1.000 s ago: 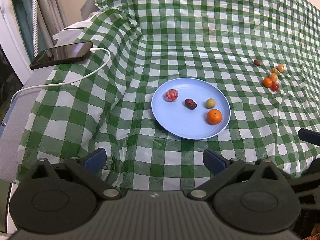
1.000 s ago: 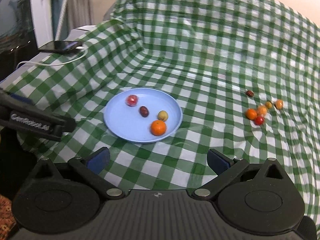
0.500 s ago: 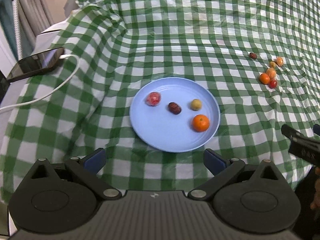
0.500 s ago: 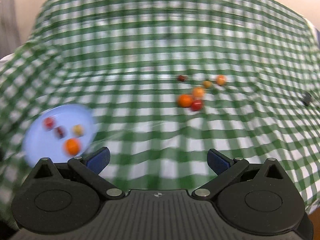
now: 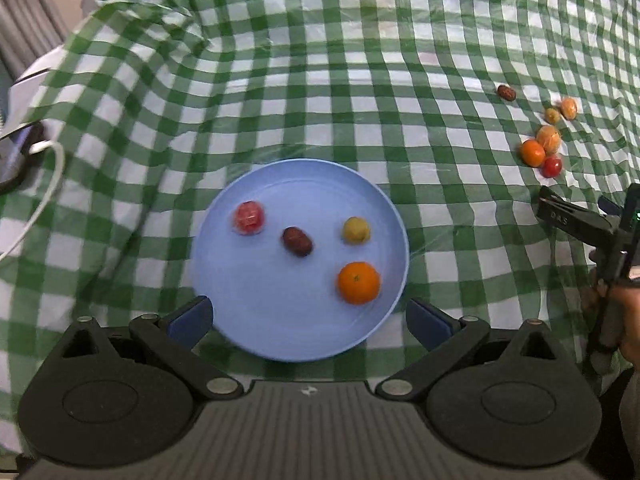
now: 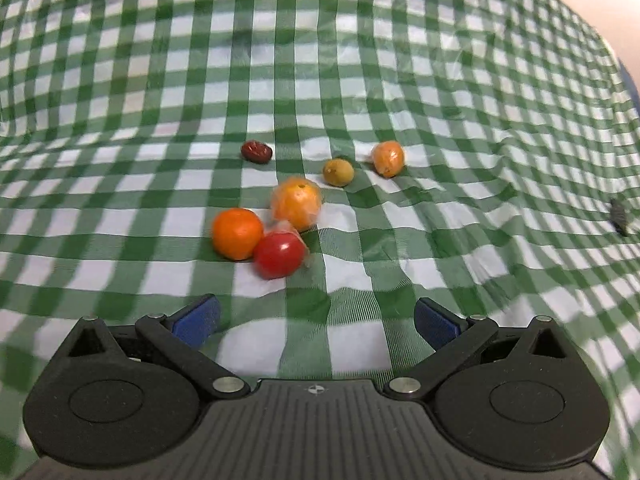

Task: Organize fruits

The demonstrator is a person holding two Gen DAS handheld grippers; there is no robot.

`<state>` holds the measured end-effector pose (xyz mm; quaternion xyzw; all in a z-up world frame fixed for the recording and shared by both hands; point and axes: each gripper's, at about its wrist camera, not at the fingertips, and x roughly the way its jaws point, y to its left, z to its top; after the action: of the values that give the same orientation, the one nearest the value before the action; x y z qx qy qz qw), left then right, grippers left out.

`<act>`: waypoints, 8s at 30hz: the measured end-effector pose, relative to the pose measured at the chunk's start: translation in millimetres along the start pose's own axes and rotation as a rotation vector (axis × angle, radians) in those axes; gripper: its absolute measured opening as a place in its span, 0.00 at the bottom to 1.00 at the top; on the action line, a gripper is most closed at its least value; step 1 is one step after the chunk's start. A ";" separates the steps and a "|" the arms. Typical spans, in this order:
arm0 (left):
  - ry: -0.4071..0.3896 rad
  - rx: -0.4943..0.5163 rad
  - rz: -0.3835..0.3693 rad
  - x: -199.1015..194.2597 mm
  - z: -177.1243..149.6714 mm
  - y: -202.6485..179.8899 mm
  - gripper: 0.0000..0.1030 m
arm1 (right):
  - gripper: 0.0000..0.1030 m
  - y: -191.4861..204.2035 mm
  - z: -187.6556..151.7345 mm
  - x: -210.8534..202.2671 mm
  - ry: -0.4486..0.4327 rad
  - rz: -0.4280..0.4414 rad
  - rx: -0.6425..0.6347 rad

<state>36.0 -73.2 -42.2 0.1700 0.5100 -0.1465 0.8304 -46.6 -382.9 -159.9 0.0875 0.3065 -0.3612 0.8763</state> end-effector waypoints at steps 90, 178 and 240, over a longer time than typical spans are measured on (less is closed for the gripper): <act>-0.297 -0.031 -0.051 -105.2 -135.4 93.1 0.37 | 0.27 122.3 -35.4 -347.2 -0.028 0.486 -0.249; -0.169 -0.015 -0.095 -11.8 -60.5 96.9 1.00 | 0.98 173.9 -21.4 -226.2 0.229 0.461 -0.349; -0.266 -0.039 -0.043 -83.8 -114.1 88.4 1.00 | 0.99 155.5 -32.6 -306.6 0.083 0.427 -0.298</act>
<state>-54.8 61.4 -3.4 0.1221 0.4016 -0.1757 0.8905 -124.3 -80.5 -12.4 0.0349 0.3664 -0.1151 0.9227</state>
